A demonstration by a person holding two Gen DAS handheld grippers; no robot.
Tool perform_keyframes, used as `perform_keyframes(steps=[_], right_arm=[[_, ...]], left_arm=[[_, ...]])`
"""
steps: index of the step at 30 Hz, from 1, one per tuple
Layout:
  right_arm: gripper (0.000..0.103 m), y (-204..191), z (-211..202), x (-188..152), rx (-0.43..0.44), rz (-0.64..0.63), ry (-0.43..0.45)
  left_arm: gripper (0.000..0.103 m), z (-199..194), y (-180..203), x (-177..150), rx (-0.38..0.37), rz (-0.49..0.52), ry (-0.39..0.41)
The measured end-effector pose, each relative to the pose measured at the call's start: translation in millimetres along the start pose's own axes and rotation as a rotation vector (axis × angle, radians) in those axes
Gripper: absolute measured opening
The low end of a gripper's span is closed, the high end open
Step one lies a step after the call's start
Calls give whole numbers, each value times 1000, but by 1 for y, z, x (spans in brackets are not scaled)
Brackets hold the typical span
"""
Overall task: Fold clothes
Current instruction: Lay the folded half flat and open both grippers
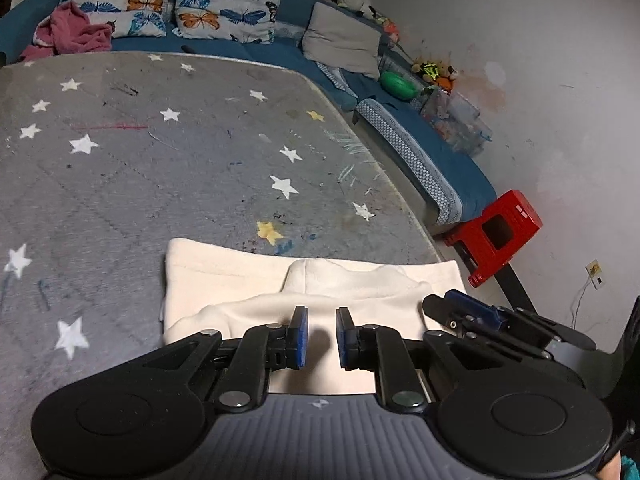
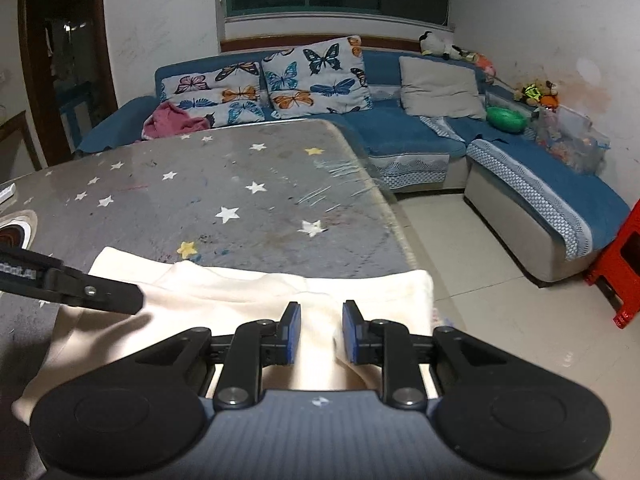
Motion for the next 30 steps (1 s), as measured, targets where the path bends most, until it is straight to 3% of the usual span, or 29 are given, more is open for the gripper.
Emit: perform_keyframes(steps=[6,9,11,18,20,30], right_arm=[[22,0,13,-5,-2,-7,-25],[23,-2,5,-4,3,-12,-15],[30,-5,-5,-4,13,-23,-10],[38,-28,-36,-21,51,-92,-27],[44,-32,-44,-29,65,-94,-32],[50,-40,-58,-58,50,-106,-53]], left_arm=[[18,10,-9,-4,5,-20,-19],[27,-1,-7,-6,9,-2,-4],[34,-10,-3,-10,15,21,12],[38,-36,8,-35,29,106,32],[38,-40,10,-44,41,132,28],[43,-50,14,-75,76,200,44]])
Point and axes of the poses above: each gripper's, at about its wrist camera, not at the fingertips, and z roughly the way its jaws point, y to its right, x to its top, the point moved 4 cm from there along z, roughly the way its jaws point, and after that the axes turned 7 degrees about x, right-handed, at the moved point
